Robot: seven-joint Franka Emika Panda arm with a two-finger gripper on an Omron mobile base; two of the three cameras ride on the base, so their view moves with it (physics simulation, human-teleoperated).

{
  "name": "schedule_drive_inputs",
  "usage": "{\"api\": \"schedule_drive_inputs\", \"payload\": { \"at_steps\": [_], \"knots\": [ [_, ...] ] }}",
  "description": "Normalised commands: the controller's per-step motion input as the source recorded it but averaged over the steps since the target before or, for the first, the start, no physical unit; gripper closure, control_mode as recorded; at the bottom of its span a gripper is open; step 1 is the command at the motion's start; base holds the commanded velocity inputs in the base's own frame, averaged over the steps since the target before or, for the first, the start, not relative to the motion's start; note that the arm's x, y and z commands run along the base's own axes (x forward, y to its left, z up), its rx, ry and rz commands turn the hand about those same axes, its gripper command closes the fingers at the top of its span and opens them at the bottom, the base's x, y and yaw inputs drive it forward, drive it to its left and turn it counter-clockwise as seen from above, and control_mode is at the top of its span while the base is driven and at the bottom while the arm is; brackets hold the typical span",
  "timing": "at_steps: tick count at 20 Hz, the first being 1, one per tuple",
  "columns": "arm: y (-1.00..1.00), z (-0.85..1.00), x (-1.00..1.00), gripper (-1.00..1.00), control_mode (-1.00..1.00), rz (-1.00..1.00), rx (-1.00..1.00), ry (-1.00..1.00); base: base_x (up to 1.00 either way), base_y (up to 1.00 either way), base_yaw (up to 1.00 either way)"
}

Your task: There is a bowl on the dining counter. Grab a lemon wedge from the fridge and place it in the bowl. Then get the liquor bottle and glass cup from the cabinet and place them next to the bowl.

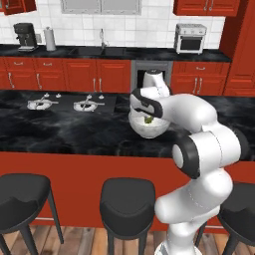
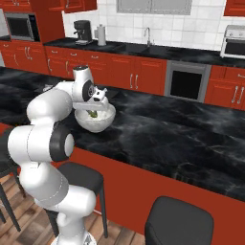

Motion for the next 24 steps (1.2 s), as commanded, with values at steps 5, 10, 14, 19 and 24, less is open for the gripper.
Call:
{"api": "schedule_drive_inputs", "payload": {
  "at_steps": [5,10,14,19,24],
  "knots": [
    [-0.01,-0.16,0.19,1.00,-1.00,-0.01,0.00,0.04,0.00,0.00,0.00],
    [0.00,-0.14,0.14,-1.00,-1.00,0.00,0.00,0.04,0.00,0.00,0.00],
    [-0.02,0.00,0.01,-1.00,-1.00,0.00,0.00,0.00,0.00,0.00,0.00],
    [-0.04,0.11,-0.04,-1.00,-1.00,0.00,0.00,-0.06,0.00,0.00,0.00],
    [0.00,0.84,-0.36,-1.00,-1.00,0.00,0.00,-0.24,0.00,0.00,0.00]
  ]
}}
